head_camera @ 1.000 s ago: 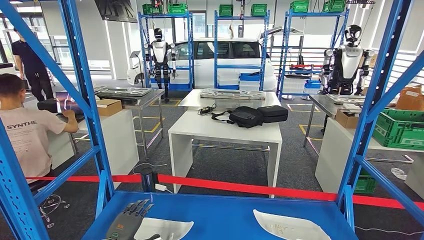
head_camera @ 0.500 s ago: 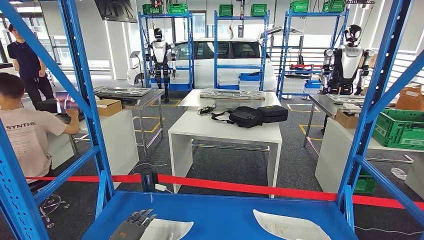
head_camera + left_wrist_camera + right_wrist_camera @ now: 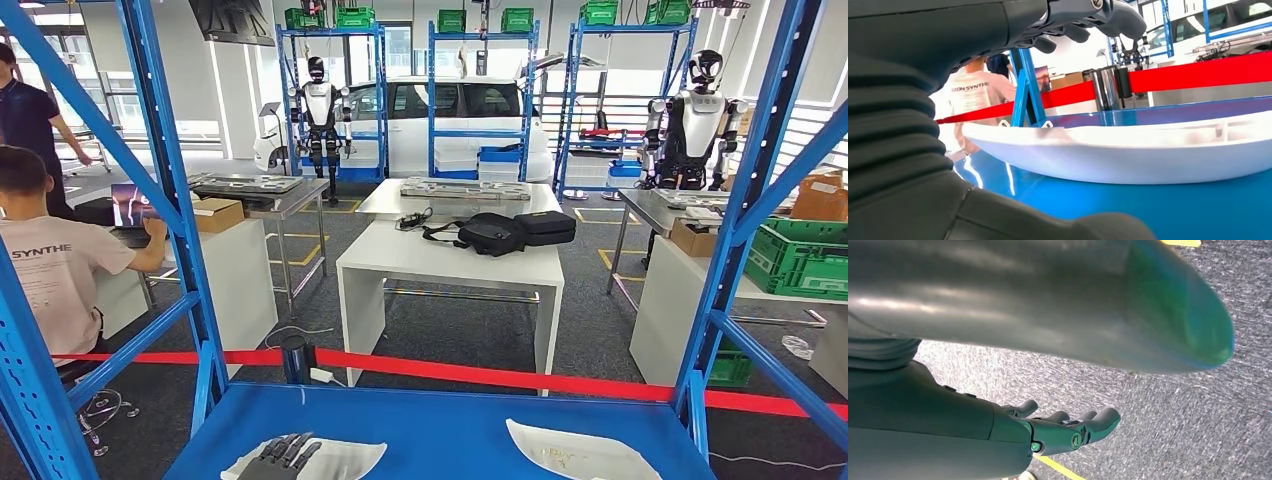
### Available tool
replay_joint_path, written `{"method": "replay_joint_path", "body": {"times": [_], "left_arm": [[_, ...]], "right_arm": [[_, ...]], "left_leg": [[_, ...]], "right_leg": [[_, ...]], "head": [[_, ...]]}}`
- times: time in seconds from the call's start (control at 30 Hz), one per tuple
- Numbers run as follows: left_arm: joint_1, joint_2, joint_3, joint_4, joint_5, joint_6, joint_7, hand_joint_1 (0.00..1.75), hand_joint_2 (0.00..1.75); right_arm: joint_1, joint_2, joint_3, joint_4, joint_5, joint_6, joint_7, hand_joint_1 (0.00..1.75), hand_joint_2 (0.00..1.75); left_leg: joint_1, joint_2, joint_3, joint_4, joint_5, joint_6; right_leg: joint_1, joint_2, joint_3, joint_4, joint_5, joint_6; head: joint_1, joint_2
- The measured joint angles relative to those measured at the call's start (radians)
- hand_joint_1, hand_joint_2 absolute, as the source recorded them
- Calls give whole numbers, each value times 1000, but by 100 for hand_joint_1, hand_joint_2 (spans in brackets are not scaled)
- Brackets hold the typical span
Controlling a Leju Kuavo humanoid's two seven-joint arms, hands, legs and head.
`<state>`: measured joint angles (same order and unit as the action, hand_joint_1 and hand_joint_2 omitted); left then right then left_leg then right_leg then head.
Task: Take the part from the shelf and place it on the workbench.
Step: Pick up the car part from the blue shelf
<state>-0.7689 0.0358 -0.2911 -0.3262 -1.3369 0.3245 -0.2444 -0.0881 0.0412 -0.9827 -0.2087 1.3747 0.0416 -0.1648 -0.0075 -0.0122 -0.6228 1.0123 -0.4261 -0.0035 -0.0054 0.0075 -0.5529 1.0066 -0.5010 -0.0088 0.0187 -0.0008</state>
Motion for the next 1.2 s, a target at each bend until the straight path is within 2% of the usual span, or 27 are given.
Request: {"method": "replay_joint_path", "body": {"times": [0.23,0.6,1.03,1.2], "left_arm": [[6,-23,-1,5,-43,107,51,0,175],[8,-54,-5,13,-100,148,156,0,175],[1,-64,-12,25,-133,-4,230,0,175],[0,-64,-12,30,-133,-36,250,0,175]], "right_arm": [[1,0,0,0,-4,0,-3,0,0],[1,0,0,0,-4,0,-4,0,0],[-2,1,0,0,14,10,1,0,0],[-3,2,0,0,15,14,2,0,0]], "left_leg": [[0,0,0,0,0,0],[0,0,0,0,0,0],[0,0,0,0,0,0],[0,0,0,0,0,0]], "right_leg": [[0,0,0,0,0,0],[0,0,0,0,0,0],[0,0,0,0,0,0],[0,0,0,0,0,0]], "head": [[0,0],[0,0],[0,0],[0,0]]}}
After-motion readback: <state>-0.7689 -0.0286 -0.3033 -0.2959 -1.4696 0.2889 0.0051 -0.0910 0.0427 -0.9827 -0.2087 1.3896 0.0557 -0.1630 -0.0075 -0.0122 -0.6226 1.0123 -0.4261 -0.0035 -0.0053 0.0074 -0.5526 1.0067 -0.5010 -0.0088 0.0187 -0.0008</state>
